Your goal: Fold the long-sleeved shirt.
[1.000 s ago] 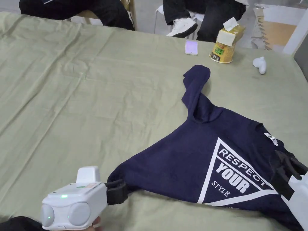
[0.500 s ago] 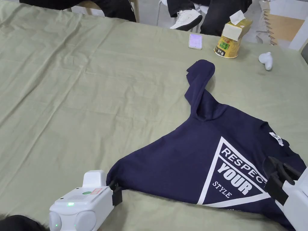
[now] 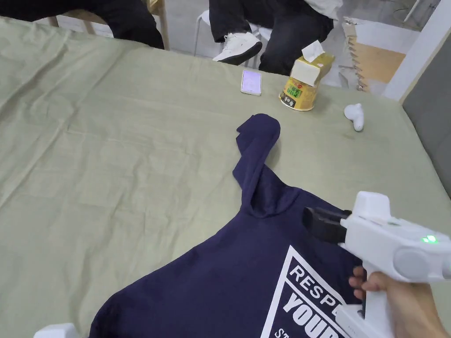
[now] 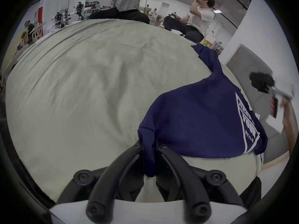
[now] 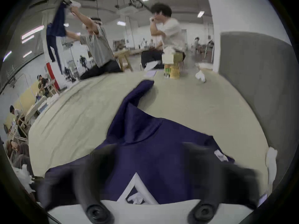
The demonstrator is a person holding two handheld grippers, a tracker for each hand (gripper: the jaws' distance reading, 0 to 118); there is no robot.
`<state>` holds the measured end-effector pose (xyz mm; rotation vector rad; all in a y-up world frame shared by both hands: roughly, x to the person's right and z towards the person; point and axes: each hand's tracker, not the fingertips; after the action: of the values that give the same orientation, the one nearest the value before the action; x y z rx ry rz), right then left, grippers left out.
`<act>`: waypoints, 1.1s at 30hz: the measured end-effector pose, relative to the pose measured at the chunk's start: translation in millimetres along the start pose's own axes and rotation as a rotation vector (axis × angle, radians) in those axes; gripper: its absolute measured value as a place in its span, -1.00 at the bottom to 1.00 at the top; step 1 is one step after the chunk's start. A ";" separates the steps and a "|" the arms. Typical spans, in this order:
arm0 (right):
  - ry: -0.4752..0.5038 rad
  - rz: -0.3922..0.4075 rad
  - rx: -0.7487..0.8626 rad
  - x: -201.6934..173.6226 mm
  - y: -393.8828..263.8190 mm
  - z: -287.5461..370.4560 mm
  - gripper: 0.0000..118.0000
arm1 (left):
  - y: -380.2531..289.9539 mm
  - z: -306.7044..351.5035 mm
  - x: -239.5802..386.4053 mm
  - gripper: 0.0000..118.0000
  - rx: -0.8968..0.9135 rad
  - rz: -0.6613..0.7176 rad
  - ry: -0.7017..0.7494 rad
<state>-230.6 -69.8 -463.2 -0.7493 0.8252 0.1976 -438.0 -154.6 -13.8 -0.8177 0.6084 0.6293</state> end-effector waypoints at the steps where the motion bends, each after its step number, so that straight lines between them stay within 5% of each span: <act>1: 0.000 0.038 -0.039 5.3 14.1 -24.3 0.87 | -0.2 -0.4 1.9 -0.76 0.000 -0.007 0.004; 2: 0.043 0.071 -0.007 12.7 27.2 -43.9 1.00 | 0.6 -0.8 3.1 -0.76 -0.003 -0.013 0.007; 10: 0.120 0.409 -0.193 -7.1 73.5 -173.1 0.95 | 7.5 -4.3 1.5 -0.76 -0.029 0.005 0.001; 11: 0.139 0.423 -0.232 -8.9 73.1 -182.4 0.90 | 8.7 -4.8 0.4 -0.76 -0.035 0.013 -0.005; 13: 0.160 0.464 -0.354 -11.1 67.1 -197.9 0.48 | 10.0 -5.8 -2.0 -0.76 -0.039 0.024 -0.018; 15: 0.191 0.397 -0.292 -7.2 69.9 -192.2 0.47 | 11.7 -6.3 -3.4 -0.76 -0.044 0.043 -0.028; 17: 0.168 0.410 -0.279 -9.5 69.5 -177.3 0.16 | 12.6 -6.9 -3.5 -0.76 -0.046 0.051 -0.035; 19: 0.172 0.401 -0.250 -8.0 67.0 -163.5 -0.82 | 14.0 -6.3 -3.3 -0.76 -0.045 0.054 -0.040; 20: 0.188 0.394 -0.254 -2.6 65.4 -161.1 -0.95 | 14.0 -6.4 -3.3 -0.76 -0.041 0.055 -0.043; 24: 0.186 0.368 -0.233 -1.1 53.4 -138.7 -0.95 | 14.1 -4.6 -3.4 -0.76 -0.034 0.067 -0.052; 28: 0.205 0.228 -0.094 4.2 63.7 -90.8 -0.95 | 16.3 8.4 5.9 -0.84 0.012 0.033 -0.016; 33: 0.173 0.254 0.057 -0.9 86.8 10.5 -0.95 | 42.2 48.1 20.0 -0.86 0.169 -0.034 -0.048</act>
<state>-262.8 0.7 -503.6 -0.6127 1.0866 0.3387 -442.9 -88.3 -21.5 -0.6518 0.5938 0.5569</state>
